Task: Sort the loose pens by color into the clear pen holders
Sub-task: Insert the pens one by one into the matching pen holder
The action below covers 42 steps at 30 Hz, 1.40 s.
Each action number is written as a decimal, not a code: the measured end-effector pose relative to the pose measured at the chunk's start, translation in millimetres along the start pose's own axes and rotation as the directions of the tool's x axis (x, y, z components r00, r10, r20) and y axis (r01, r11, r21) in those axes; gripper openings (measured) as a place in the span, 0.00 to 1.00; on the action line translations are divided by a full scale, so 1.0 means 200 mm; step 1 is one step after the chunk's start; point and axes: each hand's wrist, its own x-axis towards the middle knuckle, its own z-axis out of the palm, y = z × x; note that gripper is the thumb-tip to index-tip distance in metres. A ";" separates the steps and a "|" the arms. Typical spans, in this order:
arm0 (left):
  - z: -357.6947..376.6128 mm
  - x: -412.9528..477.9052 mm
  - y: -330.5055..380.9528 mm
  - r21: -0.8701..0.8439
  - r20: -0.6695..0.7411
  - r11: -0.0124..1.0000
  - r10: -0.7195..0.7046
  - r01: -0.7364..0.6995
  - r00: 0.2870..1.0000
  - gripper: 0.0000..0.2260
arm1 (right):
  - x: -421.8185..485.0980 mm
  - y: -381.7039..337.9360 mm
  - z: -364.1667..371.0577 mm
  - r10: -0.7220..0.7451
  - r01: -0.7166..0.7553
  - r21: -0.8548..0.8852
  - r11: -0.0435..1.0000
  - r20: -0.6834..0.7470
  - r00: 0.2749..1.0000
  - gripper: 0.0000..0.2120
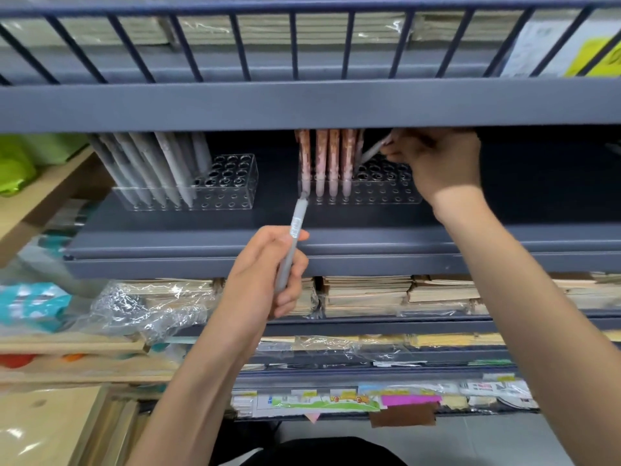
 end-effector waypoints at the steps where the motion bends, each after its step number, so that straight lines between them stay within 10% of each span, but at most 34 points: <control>1: -0.01 0.00 0.00 0.019 -0.010 1.000 0.015 -0.015 1.000 0.08 | 0.01 0.00 0.02 0.015 -0.013 -0.040 0.999 0.030 0.999 0.17; 8: -0.06 -0.01 0.01 0.068 -0.097 0.996 0.070 -0.064 0.993 0.05 | 0.04 -0.06 0.10 -0.044 0.163 -0.602 0.782 0.209 0.977 0.11; 20: -0.23 -0.03 0.05 0.021 -0.147 0.988 0.154 -0.152 0.977 0.12 | 0.02 -0.14 0.14 0.043 0.130 -0.728 0.673 0.214 0.976 0.12; 27: -0.35 -0.05 0.07 0.062 -0.139 0.979 0.199 -0.192 0.970 0.09 | -0.02 -0.14 0.12 0.140 -0.071 -0.622 0.780 0.063 0.988 0.13; 31: -0.43 -0.04 0.07 0.037 -0.188 0.979 0.203 -0.200 0.961 0.10 | -0.22 -0.22 0.18 -0.082 0.062 -0.200 0.978 -0.094 0.992 0.07; 42: -0.59 -0.08 0.16 0.100 -0.106 0.970 0.231 -0.221 0.967 0.09 | -0.64 -0.36 0.68 0.013 0.041 -0.108 0.993 0.457 0.889 0.02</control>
